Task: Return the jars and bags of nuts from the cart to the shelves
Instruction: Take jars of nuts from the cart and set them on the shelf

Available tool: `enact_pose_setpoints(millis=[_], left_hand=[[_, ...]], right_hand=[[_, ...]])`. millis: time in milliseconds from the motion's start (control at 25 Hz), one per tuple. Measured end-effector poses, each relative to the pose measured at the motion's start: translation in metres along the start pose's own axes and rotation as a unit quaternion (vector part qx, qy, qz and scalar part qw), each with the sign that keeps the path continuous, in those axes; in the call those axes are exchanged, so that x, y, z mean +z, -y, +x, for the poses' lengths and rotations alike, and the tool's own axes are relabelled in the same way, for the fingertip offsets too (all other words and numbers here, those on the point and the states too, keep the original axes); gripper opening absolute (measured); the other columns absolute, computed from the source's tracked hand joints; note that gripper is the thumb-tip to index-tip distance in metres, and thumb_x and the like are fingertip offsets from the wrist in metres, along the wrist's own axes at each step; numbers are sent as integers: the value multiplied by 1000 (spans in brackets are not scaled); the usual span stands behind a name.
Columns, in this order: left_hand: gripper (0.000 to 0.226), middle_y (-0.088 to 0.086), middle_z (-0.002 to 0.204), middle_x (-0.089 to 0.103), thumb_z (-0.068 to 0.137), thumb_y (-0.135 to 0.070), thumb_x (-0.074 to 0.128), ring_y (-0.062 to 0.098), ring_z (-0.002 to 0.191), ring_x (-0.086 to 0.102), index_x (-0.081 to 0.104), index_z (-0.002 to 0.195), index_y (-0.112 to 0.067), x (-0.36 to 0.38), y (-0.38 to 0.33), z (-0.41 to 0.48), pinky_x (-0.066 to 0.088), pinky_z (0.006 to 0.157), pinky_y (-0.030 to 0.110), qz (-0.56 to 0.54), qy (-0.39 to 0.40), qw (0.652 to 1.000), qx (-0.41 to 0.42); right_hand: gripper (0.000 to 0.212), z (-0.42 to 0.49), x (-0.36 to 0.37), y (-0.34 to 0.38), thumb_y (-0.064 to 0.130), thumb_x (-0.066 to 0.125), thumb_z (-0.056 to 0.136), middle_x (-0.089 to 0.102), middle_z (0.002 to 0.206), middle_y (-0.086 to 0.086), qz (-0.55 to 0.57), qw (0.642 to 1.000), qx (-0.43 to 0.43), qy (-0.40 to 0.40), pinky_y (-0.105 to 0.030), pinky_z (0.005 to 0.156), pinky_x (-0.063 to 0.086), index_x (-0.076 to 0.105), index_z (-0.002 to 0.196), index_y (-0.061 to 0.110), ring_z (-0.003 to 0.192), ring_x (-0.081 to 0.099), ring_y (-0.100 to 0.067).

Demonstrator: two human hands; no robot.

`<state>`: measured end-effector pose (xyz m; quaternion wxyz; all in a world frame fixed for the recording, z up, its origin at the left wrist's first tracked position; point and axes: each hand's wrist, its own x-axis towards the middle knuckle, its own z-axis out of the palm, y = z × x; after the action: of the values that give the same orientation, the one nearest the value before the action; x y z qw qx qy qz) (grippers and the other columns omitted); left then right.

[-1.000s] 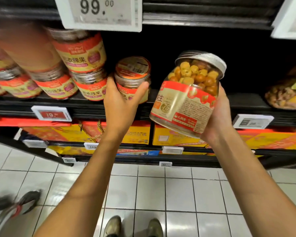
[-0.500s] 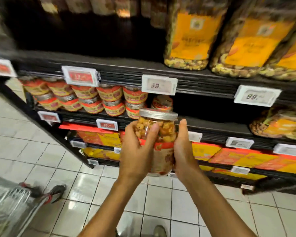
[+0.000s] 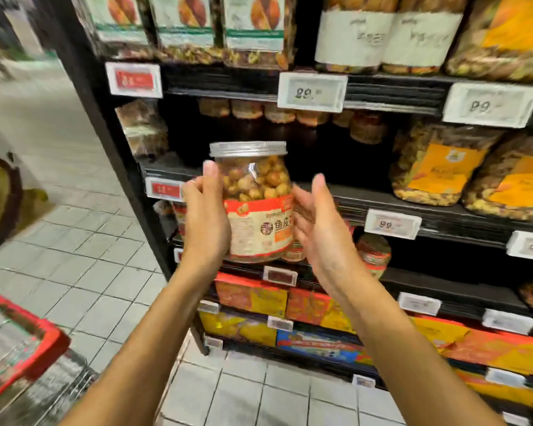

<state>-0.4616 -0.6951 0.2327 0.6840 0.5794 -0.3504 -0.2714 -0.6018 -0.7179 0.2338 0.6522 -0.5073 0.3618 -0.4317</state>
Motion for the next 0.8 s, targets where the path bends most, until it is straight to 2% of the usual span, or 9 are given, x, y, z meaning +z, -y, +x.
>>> enact_pose_setpoints(millis=[80, 120, 200, 320, 440, 520, 600, 680, 800], left_hand=[[82, 4, 135, 52, 73, -75, 22, 14, 124, 50, 46, 128, -19, -13, -2, 36, 35, 109, 43, 17, 5, 1000, 3], [87, 3, 143, 45, 76, -73, 17, 14, 131, 42, 37, 139, -16, -18, -1, 55, 30, 113, 41, 21, 16, 1000, 3], [81, 2, 144, 45, 85, -68, 11, 18, 134, 39, 34, 142, -16, -25, 2, 93, 28, 114, 42, 33, 27, 999, 12], [70, -3, 124, 63, 91, -62, 8, 13, 121, 53, 54, 124, -21, -40, 4, 138, 39, 106, 39, 54, 23, 998, 23], [58, -25, 81, 71, 96, -57, 13, -13, 84, 63, 64, 92, -32, -56, 12, 175, 49, 77, 17, 2, 27, 1000, 2], [57, -28, 70, 68, 97, -57, 16, -14, 73, 62, 64, 82, -31, -66, 23, 194, 49, 65, 10, -2, 26, 999, -23], [53, -25, 79, 68, 96, -59, 18, -13, 73, 60, 63, 83, -33, -74, 31, 209, 48, 68, 10, 11, 29, 999, -44], [51, -17, 106, 60, 95, -60, 17, -5, 95, 56, 61, 107, -37, -83, 39, 219, 42, 87, 19, 10, 35, 998, -54], [68, -15, 132, 51, 90, -67, 18, 3, 124, 46, 49, 135, -27, -98, 59, 199, 31, 104, 25, 12, -4, 999, -33]], right_hand=[[63, 26, 25, 5, 50, 20, 97, 56, 130, 2, 33, 999, -25, 10, -5, 73, 50, 42, 137, 7, 99, 60, 7], [65, 42, 37, 6, 50, 18, 98, 52, 136, -3, 49, 998, -31, 8, -6, 74, 50, 37, 140, 4, 111, 56, 0], [65, 73, 60, 5, 47, 15, 99, 44, 144, -9, 90, 995, -32, 3, -8, 78, 46, 33, 142, 2, 129, 44, -13], [63, 115, 90, 1, 45, 13, 100, 42, 144, -11, 121, 992, -29, 10, -10, 77, 47, 32, 142, 1, 125, 45, -12], [61, 156, 116, -9, 42, 15, 102, 48, 138, -15, 120, 993, -18, -4, -7, 69, 49, 40, 135, -2, 106, 54, -8], [59, 181, 130, -17, 40, 17, 102, 48, 138, -17, 130, 991, -9, -9, -7, 70, 48, 41, 134, -3, 116, 52, -14], [58, 193, 138, -26, 39, 15, 102, 45, 141, -16, 138, 990, -16, 4, -8, 74, 48, 38, 136, -2, 125, 45, -15], [60, 200, 142, -32, 40, 13, 102, 40, 145, -13, 132, 991, -22, 19, -9, 86, 42, 33, 139, -2, 129, 41, -12], [62, 206, 138, -35, 44, 14, 100, 34, 150, -9, 83, 996, -12, -5, -15, 97, 28, 29, 143, 0, 137, 32, -14]])
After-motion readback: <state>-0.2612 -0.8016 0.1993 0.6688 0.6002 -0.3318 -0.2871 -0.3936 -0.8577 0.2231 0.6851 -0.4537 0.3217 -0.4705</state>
